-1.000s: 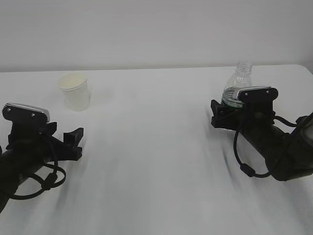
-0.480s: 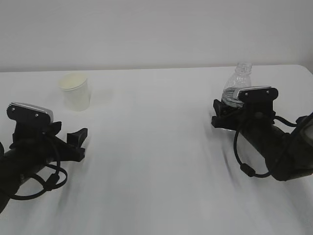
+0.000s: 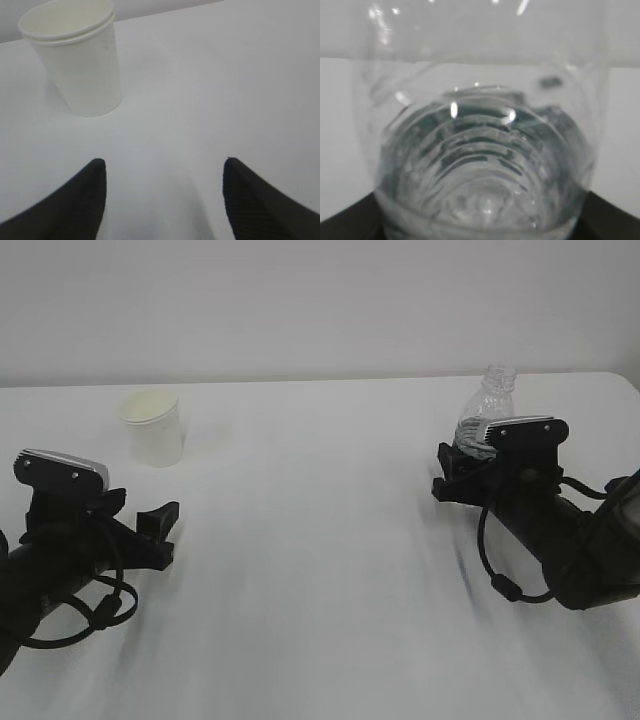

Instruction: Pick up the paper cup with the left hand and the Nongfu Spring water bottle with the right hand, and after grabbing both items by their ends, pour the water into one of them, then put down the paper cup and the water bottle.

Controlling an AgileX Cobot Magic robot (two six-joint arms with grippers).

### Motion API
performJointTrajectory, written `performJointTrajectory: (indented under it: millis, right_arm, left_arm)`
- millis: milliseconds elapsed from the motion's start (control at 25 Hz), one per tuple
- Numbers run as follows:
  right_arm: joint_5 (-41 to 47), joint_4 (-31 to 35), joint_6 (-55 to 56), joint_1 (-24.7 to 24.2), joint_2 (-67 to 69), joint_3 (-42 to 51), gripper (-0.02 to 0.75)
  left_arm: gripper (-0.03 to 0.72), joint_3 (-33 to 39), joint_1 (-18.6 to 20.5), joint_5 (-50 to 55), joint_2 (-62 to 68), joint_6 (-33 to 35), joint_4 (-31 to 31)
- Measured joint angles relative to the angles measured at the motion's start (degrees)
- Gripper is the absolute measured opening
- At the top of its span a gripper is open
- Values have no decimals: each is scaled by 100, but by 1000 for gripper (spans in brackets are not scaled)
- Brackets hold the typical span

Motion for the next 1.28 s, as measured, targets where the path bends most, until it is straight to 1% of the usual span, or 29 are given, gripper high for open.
performJointTrajectory:
  millis: [120, 200, 800, 1280]
  right_arm:
    - [0, 0, 0, 0, 0, 0, 447]
    - [0, 0, -4, 0, 0, 0, 437]
    - [0, -19, -328, 0, -24, 26, 428]
    - [145, -46, -351, 0, -728, 725, 427]
  left_arm:
    - [524, 0, 0, 0, 0, 0, 0]
    - [524, 0, 0, 0, 0, 0, 0]
    - [524, 0, 0, 0, 0, 0, 0]
    - [524, 0, 0, 0, 0, 0, 0]
